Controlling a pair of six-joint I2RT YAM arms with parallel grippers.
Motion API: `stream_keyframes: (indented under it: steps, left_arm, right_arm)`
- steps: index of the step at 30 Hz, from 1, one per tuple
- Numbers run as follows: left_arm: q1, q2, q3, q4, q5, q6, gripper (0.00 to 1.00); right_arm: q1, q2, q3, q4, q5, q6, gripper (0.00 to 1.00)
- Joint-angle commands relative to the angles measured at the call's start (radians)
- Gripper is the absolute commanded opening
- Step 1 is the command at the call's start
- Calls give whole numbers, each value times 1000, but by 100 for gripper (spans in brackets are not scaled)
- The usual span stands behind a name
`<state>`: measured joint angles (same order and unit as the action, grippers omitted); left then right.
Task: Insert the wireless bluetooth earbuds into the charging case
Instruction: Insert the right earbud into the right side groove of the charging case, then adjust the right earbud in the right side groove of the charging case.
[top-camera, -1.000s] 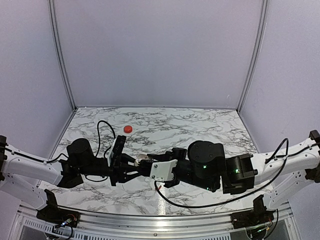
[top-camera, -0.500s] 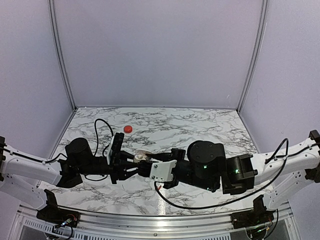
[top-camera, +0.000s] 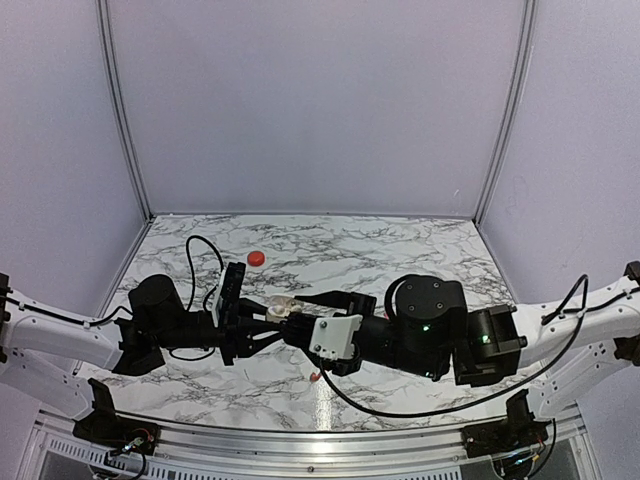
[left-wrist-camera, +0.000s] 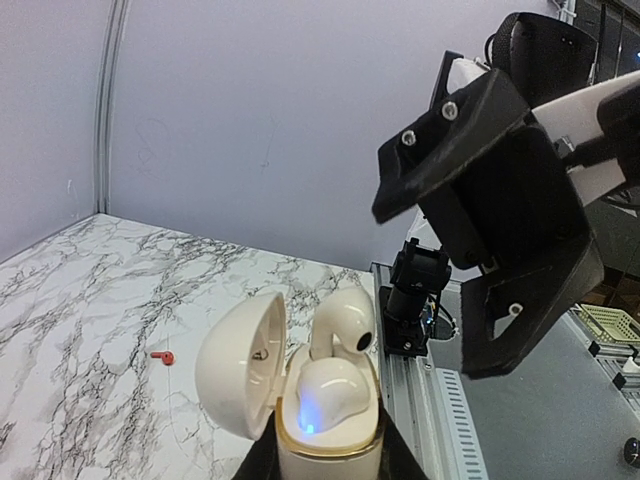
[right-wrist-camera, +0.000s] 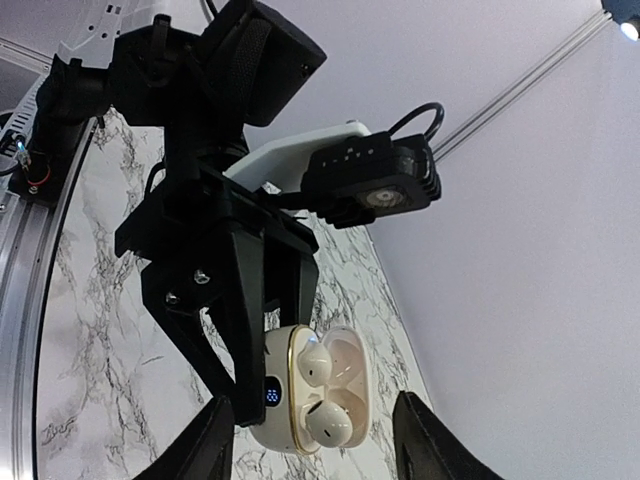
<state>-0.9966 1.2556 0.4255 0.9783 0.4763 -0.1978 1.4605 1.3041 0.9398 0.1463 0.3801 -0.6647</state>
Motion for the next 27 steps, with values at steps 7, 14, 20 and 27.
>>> stream_keyframes:
  steps: [7,14,20,27]
  left_arm:
    - [4,-35,9,49,35,47,0]
    - [-2,-60,-7,49,55,125,0]
    - [-8,-49,0,41,54,146,0]
    - [-13,-52,2,31,49,157,0]
  right_arm:
    - [-73,-110,52,-15,-130,184,61]
    - [-176,-124,84,-94,-292,380,68]
    - [-183,-87,113,-122,-346,472,70]
    - [-183,-47,118,-138,-339,479,71]
